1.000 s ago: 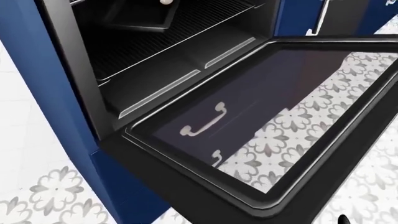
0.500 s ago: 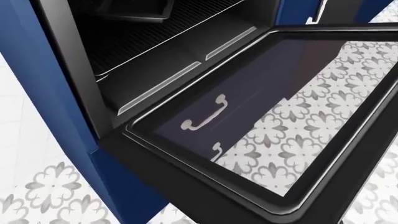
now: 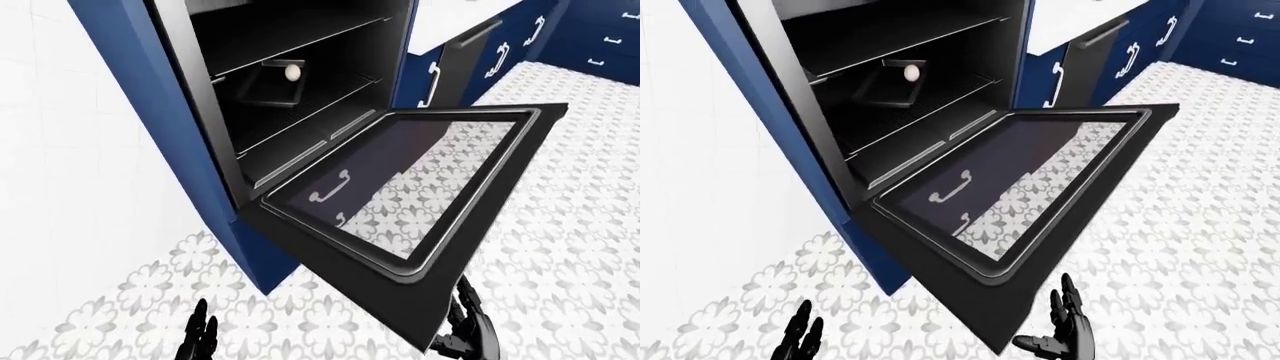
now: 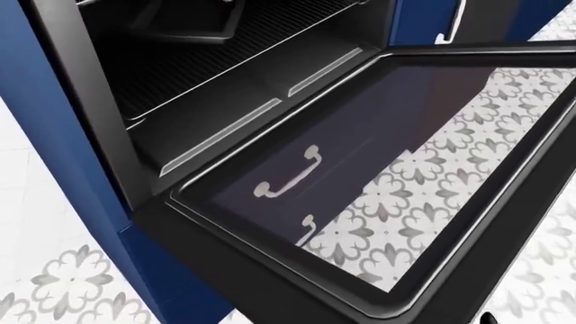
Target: Close the oven door.
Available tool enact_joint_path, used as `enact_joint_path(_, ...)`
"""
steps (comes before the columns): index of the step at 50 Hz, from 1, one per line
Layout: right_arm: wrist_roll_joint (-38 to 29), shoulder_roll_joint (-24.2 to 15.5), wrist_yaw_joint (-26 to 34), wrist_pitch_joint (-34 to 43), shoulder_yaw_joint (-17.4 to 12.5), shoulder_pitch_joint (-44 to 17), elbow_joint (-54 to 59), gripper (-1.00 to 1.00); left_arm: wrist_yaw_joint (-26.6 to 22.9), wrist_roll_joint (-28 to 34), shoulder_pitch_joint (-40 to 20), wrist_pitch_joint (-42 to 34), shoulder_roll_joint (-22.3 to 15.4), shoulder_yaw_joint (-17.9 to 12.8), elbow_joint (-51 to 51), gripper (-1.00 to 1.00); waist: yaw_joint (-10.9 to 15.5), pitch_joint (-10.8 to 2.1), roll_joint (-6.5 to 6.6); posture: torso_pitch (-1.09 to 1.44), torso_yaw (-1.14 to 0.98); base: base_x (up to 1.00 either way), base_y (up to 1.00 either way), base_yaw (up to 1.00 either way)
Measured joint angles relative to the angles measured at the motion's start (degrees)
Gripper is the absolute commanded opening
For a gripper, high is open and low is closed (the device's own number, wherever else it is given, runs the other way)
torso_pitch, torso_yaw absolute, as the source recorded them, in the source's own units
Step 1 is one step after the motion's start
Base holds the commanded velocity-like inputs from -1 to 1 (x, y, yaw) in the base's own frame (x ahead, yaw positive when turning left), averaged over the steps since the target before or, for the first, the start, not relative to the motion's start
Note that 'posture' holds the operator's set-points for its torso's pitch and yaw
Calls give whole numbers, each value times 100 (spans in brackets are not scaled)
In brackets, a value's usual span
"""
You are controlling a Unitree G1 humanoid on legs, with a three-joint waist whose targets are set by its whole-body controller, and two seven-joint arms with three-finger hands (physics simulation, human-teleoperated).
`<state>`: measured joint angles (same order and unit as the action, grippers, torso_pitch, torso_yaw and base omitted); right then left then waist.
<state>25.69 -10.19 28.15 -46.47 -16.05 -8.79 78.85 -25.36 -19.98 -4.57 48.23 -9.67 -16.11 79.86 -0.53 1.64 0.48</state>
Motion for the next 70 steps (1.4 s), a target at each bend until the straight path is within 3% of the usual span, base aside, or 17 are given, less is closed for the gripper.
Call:
enact_joint_path(5, 26, 9, -14, 15, 0, -8, -23, 100, -10, 7, -3, -2, -22, -9, -13, 100, 28, 51, 204, 0, 0, 4, 15, 0)
enact_joint_path(7, 7, 61, 2, 26, 35, -16, -11, 100, 4, -16, 9, 0, -72, -39, -15, 100, 51, 53, 124, 0, 0, 4, 16, 0)
enact_joint_path(11, -26, 79, 38, 43, 56, -21, -17, 100, 35, -54, 26, 6, -83, -57, -4, 100, 55, 54, 98, 0, 0, 4, 23, 0)
enact_joint_path(17, 9, 60, 35, 36, 37, -5, -18, 100, 24, -50, 11, 39, -78, -43, -37, 100, 38, 91, -359, 0, 0, 4, 26, 0)
enact_joint_path(20, 46, -24, -5, 41, -6, -7, -29, 100, 3, -17, -11, -7, 32, 8, -5, 100, -52, 114, -263, 0, 0, 2, 26, 0)
enact_joint_path(23, 81, -17, -24, 37, -13, 19, -7, 100, -35, 29, 17, -42, 41, 28, 33, 100, -74, 26, -308, 0, 0, 2, 25, 0)
enact_joint_path(27, 82, -23, -1, 13, 4, -20, -66, 100, -23, 8, -12, -8, -5, -6, -21, 100, -48, 71, -56, 0, 0, 3, 25, 0)
enact_joint_path(29, 82, -24, 5, 14, 7, -20, -65, 100, -14, -5, -18, 18, -11, -11, -39, 100, -51, 77, 149, 0, 0, 2, 26, 0)
enact_joint_path(31, 83, -28, 14, 12, 9, -26, -52, 100, -13, -12, -3, 39, -17, -12, -34, 100, -12, 5, 445, 0, 0, 2, 25, 0)
enact_joint_path(32, 86, 32, 6, 28, 13, -34, -45, 100, -1, -16, -24, 6, -59, -19, -21, 100, 40, 18, 376, 0, 0, 2, 26, 0)
enact_joint_path(37, 15, 122, 93, 114, 73, -17, 27, 100, 39, -77, 14, 37, -99, -66, -33, 100, 96, 20, 338, 0, 0, 0, 8, 0)
enact_joint_path(44, 82, 36, 31, 26, 15, -44, -43, 100, 4, -26, 16, 6, -49, -22, -2, 100, 48, 157, -35, 0, 0, 0, 0, 0)
enact_joint_path(49, 41, 46, -42, 95, 39, -82, -19, 100, 16, -32, 9, 5, -66, -49, -13, 100, 119, 125, -369, 0, 0, 0, 0, 0)
enact_joint_path(53, 165, 40, -75, 144, -94, -133, 16, 100, -10, 6, 12, -15, -2, -4, 8, 100, 89, 61, -212, 0, 0, 0, 0, 0)
enact_joint_path(58, 1079, 54, 331, 519, -441, -452, -137, 100, 4, -4, -14, 17, -27, -19, -37, 100, 53, -32, -107, 0, 0, 0, 0, 0)
enact_joint_path(66, 2064, 25, 1249, 311, -473, -532, -232, 100, 16, -15, 2, 13, -18, -16, -19, 100, 9, -93, -103, 0, 0, 0, 0, 0)
enact_joint_path(70, 2255, -20, 1450, 492, -346, -498, -259, 100, 15, -9, -4, 4, -14, -3, -18, 100, -1, -81, -106, 0, 0, 0, 0, 0)
